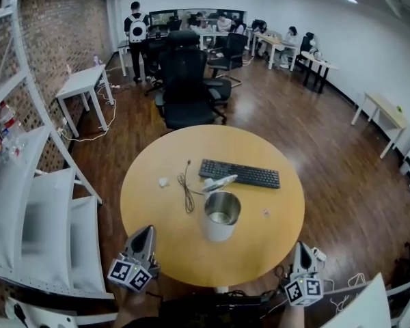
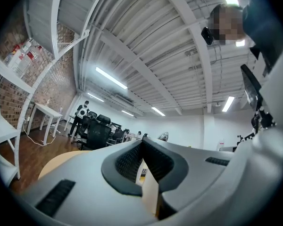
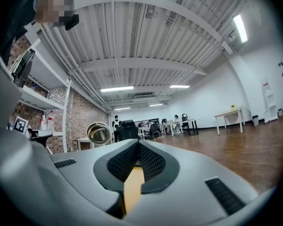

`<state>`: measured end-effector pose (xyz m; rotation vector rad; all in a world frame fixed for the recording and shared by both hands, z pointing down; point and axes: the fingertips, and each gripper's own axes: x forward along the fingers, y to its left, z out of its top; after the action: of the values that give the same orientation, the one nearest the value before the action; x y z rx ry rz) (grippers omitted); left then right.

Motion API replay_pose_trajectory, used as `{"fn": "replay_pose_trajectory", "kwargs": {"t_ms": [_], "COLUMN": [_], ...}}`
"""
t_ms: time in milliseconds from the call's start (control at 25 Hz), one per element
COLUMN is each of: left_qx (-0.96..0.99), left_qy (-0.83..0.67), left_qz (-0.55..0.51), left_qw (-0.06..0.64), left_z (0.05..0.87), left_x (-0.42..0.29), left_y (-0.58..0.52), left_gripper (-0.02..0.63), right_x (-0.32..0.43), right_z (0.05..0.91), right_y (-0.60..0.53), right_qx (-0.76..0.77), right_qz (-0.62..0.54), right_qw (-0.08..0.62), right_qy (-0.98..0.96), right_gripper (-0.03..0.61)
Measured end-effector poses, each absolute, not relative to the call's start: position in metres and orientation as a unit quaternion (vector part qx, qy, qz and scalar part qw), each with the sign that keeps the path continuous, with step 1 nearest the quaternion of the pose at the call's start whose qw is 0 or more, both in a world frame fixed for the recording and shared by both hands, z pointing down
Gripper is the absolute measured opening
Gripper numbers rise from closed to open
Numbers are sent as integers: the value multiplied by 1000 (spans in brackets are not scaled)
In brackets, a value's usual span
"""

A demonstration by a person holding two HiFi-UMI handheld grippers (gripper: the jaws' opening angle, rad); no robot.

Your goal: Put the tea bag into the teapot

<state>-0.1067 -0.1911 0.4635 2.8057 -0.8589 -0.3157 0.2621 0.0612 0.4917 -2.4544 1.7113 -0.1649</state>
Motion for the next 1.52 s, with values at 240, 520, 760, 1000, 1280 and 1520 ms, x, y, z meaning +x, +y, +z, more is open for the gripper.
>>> {"fn": "replay_pose_trajectory", "kwargs": {"t_ms": [240,520,760,1000,1280,1520], "left_qx": [940,942,937,936,936,934], "left_qy": [-314,-311,-319,-320,-318,-316], "left_qz": [-101,-82,-63,-25,24,38], "left_qw": [85,98,127,141,149,161], "left_z": [463,474,502,533,563,572], "left_x": [-94,-68,-48,-37,-26,-4], "left_y": [-210,-220,-233,-237,-236,-249], "left_gripper": [-8,-8,-6,-8,-6,-6], "right_x": [295,306,311,320,324,344], "right_z": [489,501,527,573,623,648], "right_y": [23,-13,-33,-39,-41,-68], "right_qx": [-810,-797,-805,-806,-809,-803], "right_qz": [-49,-67,-95,-138,-195,-212], "right_qw": [66,49,38,-1,-51,-87], "right_qy": [580,598,585,576,552,550], "right_gripper": [8,8,9,62,150,210]}}
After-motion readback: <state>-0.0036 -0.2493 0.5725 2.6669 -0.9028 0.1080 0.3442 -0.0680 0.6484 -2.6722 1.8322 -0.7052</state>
